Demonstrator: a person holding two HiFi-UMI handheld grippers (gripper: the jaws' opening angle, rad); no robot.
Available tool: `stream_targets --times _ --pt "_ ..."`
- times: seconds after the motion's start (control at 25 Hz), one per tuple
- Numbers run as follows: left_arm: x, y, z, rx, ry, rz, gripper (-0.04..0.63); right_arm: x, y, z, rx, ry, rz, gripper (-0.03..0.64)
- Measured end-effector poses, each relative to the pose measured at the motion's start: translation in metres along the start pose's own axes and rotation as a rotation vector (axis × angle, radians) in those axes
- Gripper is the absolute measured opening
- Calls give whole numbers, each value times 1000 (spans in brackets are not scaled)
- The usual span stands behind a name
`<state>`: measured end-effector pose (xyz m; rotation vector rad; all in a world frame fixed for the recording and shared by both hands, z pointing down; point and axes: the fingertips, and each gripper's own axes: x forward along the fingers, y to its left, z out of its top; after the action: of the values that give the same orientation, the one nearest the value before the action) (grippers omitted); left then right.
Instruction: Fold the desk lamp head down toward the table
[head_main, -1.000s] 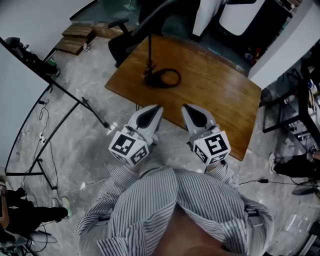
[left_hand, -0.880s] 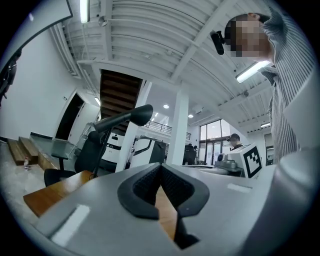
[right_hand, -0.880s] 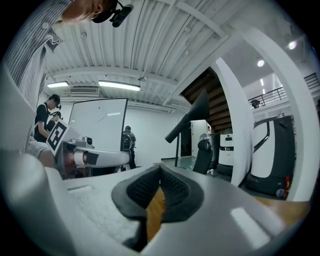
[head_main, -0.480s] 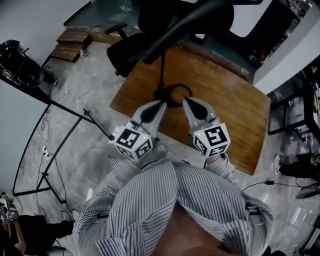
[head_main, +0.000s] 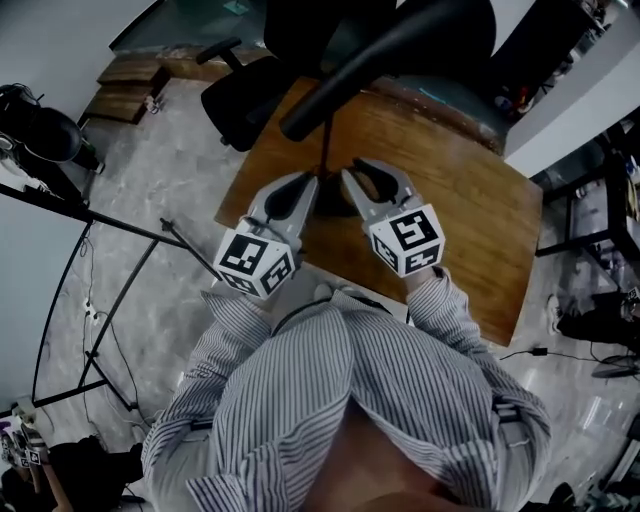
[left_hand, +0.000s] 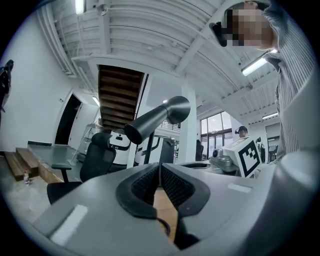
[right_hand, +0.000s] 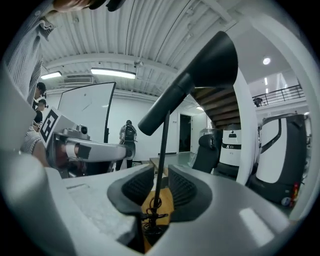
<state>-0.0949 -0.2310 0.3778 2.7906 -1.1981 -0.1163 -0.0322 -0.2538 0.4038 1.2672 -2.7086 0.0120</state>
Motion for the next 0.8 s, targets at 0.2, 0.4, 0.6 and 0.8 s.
stream_targets --times 0.2,0.4,0.6,0.8 --pt "6 14 3 29 16 62 106 36 -6 -1 7 12 77 97" --pt "8 31 7 87 31 117 149 62 -6 -1 17 -20 92 97" --pt "11 41 24 181 21 144 198 72 -4 -1 21 -43 74 72" --pt "18 41 42 329 32 139 256 71 -2 -2 62 -52 88 54"
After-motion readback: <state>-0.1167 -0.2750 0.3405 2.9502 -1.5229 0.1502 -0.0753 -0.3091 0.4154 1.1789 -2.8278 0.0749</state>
